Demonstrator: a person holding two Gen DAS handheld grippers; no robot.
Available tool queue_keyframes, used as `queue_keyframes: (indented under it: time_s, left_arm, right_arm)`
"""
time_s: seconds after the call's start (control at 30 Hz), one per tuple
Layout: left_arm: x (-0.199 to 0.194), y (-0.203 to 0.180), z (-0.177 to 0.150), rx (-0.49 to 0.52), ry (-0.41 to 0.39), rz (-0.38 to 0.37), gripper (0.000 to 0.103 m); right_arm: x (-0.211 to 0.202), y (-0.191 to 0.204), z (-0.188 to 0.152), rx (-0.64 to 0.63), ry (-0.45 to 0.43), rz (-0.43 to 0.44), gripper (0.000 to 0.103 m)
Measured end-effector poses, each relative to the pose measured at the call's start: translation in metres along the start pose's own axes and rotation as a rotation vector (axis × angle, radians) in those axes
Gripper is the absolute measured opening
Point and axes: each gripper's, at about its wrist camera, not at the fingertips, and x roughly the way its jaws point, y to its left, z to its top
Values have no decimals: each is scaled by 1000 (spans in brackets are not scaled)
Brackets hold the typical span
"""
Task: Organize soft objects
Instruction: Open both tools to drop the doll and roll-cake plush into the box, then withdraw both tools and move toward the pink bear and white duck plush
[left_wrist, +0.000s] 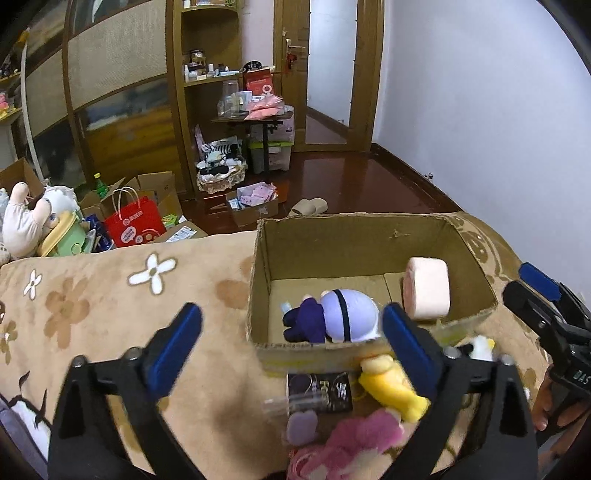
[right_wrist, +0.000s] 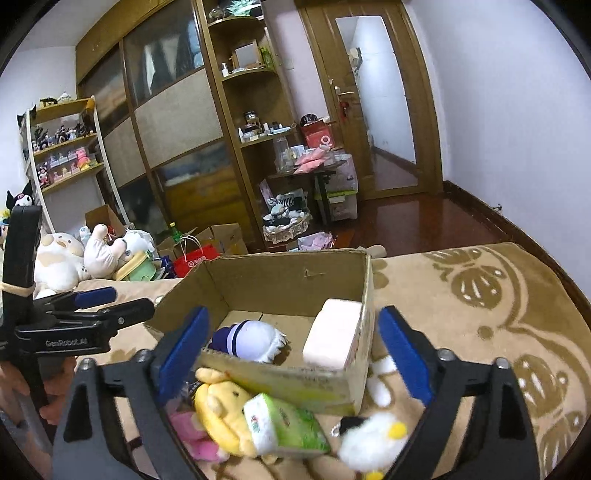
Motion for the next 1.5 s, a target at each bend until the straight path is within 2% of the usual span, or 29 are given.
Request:
queue_keyframes:
  time_s: [0.5, 0.77, 1.1, 1.5]
  left_arm:
    - [-70, -5, -29, 35, 1, 55, 100]
    - [-90, -2, -46, 48, 46, 70, 100]
    - [-83, -8, -57, 71, 94, 73, 100]
    - [-53, -12, -58, 75, 155, 58, 100]
  right_arm:
    - [-73, 4, -8, -17, -39, -66, 103]
    - [-94, 3, -17, 0, -33, -80, 103]
    - [-92, 4, -26, -9, 12, -108, 103]
    - [-62, -17, -28, 86, 96, -124, 103]
